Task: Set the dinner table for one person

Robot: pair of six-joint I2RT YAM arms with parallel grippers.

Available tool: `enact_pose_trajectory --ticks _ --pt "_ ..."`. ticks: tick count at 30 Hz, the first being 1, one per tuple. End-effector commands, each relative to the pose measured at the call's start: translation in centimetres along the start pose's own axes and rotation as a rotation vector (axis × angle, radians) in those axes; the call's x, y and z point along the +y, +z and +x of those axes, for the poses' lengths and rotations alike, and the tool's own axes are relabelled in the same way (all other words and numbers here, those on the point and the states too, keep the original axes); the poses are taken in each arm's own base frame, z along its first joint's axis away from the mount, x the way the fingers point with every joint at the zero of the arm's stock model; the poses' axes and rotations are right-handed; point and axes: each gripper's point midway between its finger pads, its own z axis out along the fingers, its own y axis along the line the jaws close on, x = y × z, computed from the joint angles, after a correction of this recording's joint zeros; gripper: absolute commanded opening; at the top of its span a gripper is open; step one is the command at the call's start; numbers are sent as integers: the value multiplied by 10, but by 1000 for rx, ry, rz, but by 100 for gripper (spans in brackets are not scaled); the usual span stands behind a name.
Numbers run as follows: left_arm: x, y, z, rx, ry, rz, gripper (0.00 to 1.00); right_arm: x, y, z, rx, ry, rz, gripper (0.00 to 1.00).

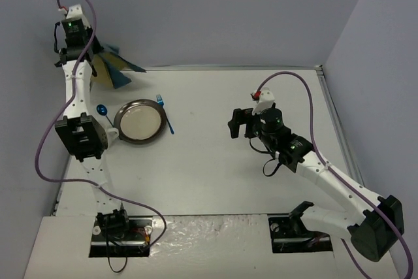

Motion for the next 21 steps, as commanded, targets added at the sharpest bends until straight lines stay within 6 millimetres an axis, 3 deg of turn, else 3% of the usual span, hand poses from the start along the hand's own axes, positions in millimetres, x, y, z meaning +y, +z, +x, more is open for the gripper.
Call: enact_pose_trajectory --ticks 1,4,5,7,9,12,14,16,18,20,21 --pt "-113 -123 -101 -246 12 279 0 -10 -22 -48 -168 59 56 100" --pt "-184 -168 -89 -222 13 446 0 -21 -39 -56 -211 75 104 100" --pt "-192 -178 -90 -227 14 472 0 -23 -45 -60 -230 80 109 100" --pt "-247 -211 -67 -183 20 618 0 -38 -64 -69 -281 95 175 100" --pt "-300 -239 -30 -110 41 744 0 -47 -78 -71 -305 98 212 100" --pt "-345 -282 -7 -115 66 877 0 -59 -102 -78 -362 109 254 100" --pt "-375 -309 23 -85 97 966 0 -67 -113 -76 -367 108 289 100" --pt "-397 -335 56 -53 119 1047 0 -74 -121 -75 -375 113 318 100" --pt "-404 -342 90 -26 141 1060 5 -79 -126 -70 -363 110 339 100" --pt "-390 -334 156 65 171 1010 8 -82 -126 -64 -345 119 358 100" --pt "-384 -331 159 58 135 986 18 -83 -123 -59 -325 121 365 100"
